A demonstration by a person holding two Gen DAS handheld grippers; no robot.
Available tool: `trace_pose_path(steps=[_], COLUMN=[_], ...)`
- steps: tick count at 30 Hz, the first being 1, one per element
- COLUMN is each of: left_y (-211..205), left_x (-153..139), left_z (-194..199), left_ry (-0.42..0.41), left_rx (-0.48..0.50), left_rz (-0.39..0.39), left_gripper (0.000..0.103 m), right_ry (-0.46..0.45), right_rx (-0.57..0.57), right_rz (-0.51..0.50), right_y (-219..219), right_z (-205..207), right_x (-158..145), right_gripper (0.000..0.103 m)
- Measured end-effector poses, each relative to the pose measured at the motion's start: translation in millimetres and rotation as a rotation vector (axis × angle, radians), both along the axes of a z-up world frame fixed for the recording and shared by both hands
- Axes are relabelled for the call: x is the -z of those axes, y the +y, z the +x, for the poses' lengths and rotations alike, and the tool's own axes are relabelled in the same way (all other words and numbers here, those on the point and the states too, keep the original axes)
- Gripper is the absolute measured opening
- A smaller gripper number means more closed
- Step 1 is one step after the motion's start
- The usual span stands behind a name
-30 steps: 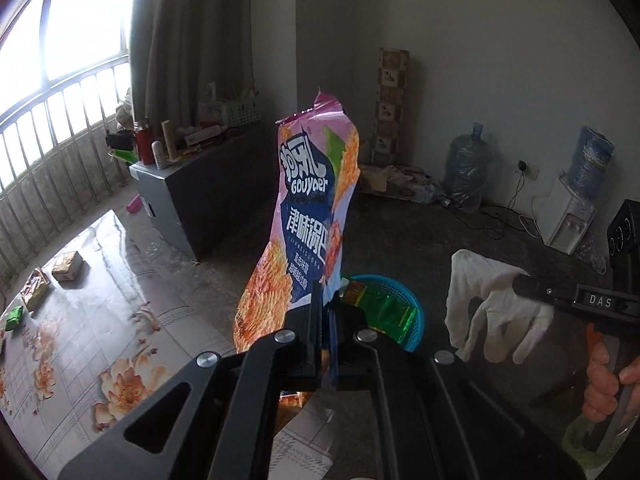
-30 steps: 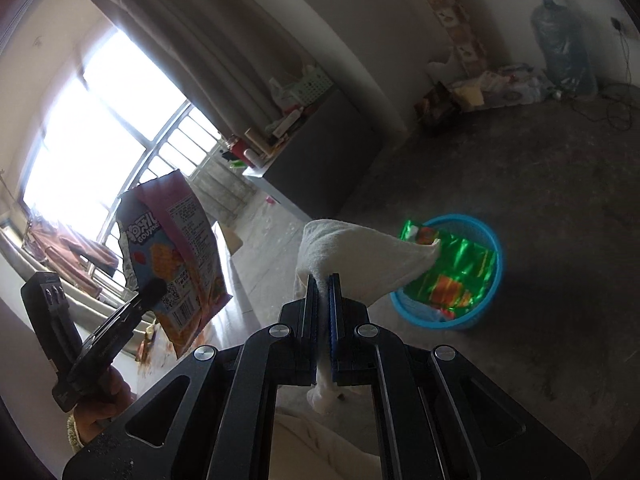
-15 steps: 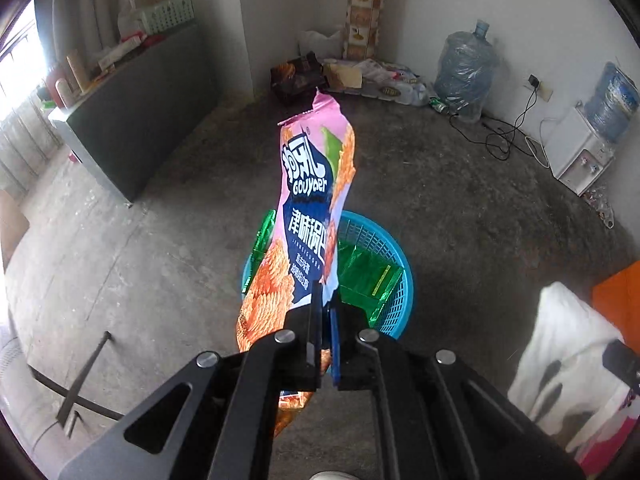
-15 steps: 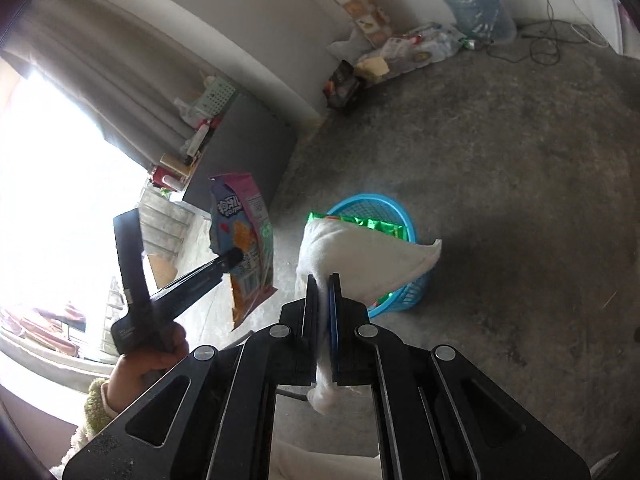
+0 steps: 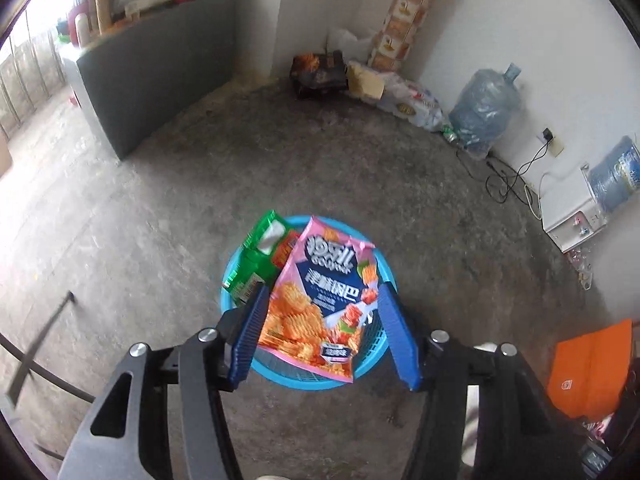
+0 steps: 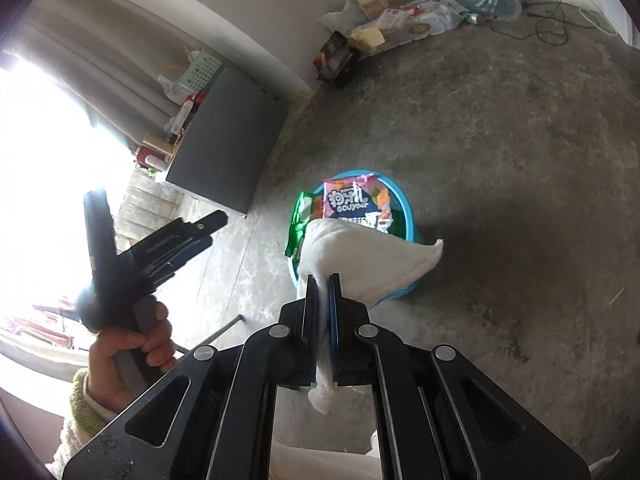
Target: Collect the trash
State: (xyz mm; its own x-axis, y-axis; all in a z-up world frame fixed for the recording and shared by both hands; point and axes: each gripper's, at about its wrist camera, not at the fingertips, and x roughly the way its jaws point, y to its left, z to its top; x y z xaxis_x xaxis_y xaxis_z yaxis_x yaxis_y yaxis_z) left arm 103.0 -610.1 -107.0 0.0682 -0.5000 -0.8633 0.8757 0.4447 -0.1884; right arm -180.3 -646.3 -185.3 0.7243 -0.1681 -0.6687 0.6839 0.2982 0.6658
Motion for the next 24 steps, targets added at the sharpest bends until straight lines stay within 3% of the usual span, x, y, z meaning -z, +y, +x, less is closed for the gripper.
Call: trace_pose_path(steps=[5,8,11,12,13,15,19,24], left_y=[41.9,78.8,120.6,135.2,148.0,176.2,228.0,281.7], left_x=[-61.1,-89.8,-108.9,-112.8,-116.3,-121.6,-127.0,-126.2], left_z=[0.7,0.9,2.6,2.9,3.4,4.8,5.1,9.6], left_ry=[-0.072,-0.101,-0.123,-0.128,-0.13,-0.149,-0.195,-0.148], left_rx=[0.003,0.006,0.004,0.001,-0.005,-0.031,-0.088,-0.159], left_rz=[-0.074,-0.112,-0.136,-0.143,-0.147,-0.156,-0.18,-0.233], left_gripper=[0.071,0.077,0.081,0.083,0.084,0.085,0.087,0.088], right_ry=[-0.005,0.093,0.228,0.299,0.355,0.372,0.314,0.277], right_rx=[-0.052,-0.069,-0.093,-0.1,-0.107,-0.102,-0.051,-0.022], right_rz=[-0.053,-0.081,-0.066,-0.066,-0.065,-0.05,-0.062,-0.134], right_y=[-15.0,-25.4,-36.7,-37.9,-36.3,-31.2,-11.9,20.8], right_z=[48.9,91.3,132.0,141.5,147.2,144.6,113.6,77.2], right_x=[-0.6,20.7,59.1,71.3,79.9,87.8,73.0,33.4], right_gripper=[0.007,0.01,0.046,0.053,0.053,0.054,0.058,0.06])
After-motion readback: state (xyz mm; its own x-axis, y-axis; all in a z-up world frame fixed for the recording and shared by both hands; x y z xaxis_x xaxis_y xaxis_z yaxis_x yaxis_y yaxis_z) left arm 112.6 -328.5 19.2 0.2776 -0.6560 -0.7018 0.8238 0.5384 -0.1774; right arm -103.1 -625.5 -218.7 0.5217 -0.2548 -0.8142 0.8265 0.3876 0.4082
